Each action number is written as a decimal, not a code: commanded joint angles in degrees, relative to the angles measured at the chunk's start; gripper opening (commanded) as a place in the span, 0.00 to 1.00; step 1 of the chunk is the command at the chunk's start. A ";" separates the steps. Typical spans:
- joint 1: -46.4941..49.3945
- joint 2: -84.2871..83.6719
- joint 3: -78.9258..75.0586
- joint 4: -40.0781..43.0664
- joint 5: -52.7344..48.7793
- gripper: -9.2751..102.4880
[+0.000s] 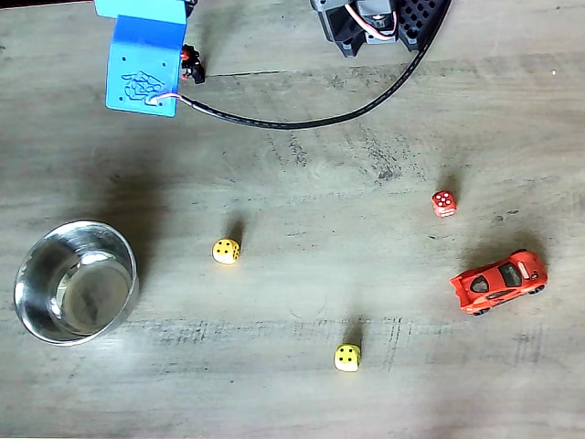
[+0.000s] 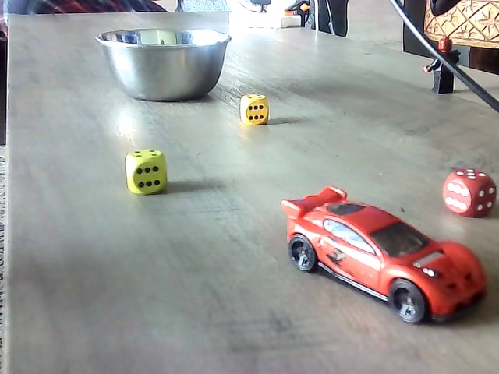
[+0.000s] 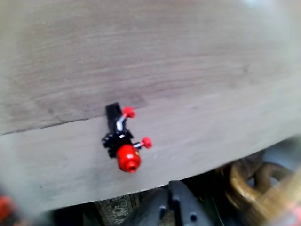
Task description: Pick up the lego figure and place in bowl
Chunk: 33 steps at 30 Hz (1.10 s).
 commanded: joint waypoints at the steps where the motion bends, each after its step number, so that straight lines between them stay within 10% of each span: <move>1: 0.44 -0.26 -3.25 -0.70 0.09 0.08; 33: 0.53 0.00 -3.34 -0.79 0.26 0.23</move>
